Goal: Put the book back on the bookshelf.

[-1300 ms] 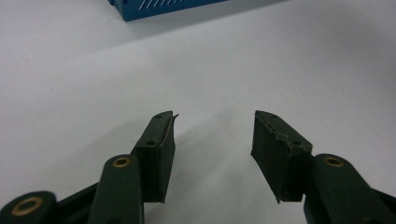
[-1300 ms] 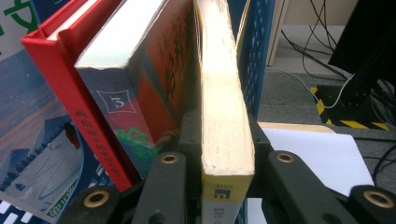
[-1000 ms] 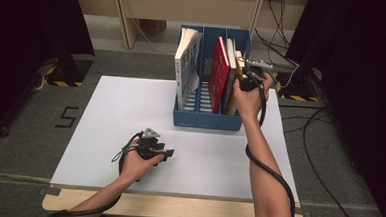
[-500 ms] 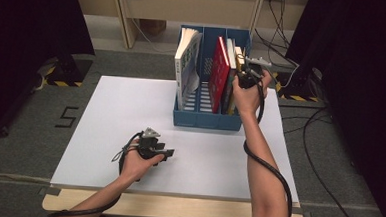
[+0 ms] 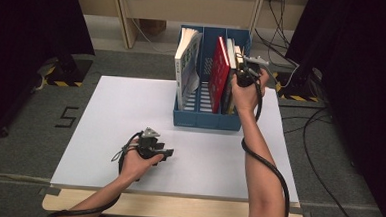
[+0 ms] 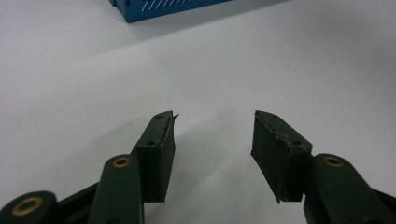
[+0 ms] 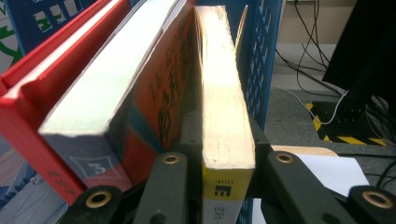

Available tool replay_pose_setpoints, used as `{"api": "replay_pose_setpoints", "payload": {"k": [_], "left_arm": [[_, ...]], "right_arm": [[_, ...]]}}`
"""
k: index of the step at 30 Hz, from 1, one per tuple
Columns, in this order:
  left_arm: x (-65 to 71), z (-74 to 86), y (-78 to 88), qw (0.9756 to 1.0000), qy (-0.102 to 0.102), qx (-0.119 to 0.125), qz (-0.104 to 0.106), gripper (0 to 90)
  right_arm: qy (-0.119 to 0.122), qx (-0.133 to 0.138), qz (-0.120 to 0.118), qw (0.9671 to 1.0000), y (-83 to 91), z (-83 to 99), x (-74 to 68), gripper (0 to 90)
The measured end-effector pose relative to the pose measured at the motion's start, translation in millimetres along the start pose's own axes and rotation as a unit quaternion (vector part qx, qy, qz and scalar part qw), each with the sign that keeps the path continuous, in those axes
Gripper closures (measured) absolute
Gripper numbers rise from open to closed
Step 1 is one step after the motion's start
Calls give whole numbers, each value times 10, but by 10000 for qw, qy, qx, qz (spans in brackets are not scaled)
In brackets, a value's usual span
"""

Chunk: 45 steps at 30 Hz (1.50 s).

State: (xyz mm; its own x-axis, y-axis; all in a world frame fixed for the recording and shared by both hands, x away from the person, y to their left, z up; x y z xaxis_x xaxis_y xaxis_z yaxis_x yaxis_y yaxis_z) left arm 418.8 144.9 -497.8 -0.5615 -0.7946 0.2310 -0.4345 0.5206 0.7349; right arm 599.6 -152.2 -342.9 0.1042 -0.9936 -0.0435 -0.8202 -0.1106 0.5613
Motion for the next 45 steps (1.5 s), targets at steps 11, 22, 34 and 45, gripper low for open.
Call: {"api": "replay_pose_setpoints", "payload": {"k": [11, 22, 34, 45], "left_arm": [[0, 4, -4, 10000, -19, -1, -9, 487], [-5, 17, -4, 10000, 2, 2, -8, 485], [-24, 17, 18, 10000, 33, 56, -27, 472], [-74, 26, 62, 9999, 74, 102, -96, 446]], "right_arm": [[-3, -19, -37, 10000, -46, 14, 16, 761], [-3, -36, -74, 10000, -6, 38, -4, 709], [76, -79, -89, 9999, 127, 108, 8, 674], [104, -116, -192, 9997, 254, 219, 25, 657]]}}
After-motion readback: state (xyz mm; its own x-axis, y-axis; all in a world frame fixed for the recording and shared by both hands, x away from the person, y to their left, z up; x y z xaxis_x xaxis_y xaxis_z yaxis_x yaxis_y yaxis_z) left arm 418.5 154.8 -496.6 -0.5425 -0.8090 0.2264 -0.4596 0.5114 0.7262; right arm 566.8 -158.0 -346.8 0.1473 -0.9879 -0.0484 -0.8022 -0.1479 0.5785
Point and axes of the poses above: each handheld gripper's, and its own axes: y roughly backward along the jaws, z roughly out of its underside, x roughly to its right, the point moved 2 cm from there along -y, roughly forward along the jaws, and after that the axes turned 8 degrees about -x, right-handed, at the moved point
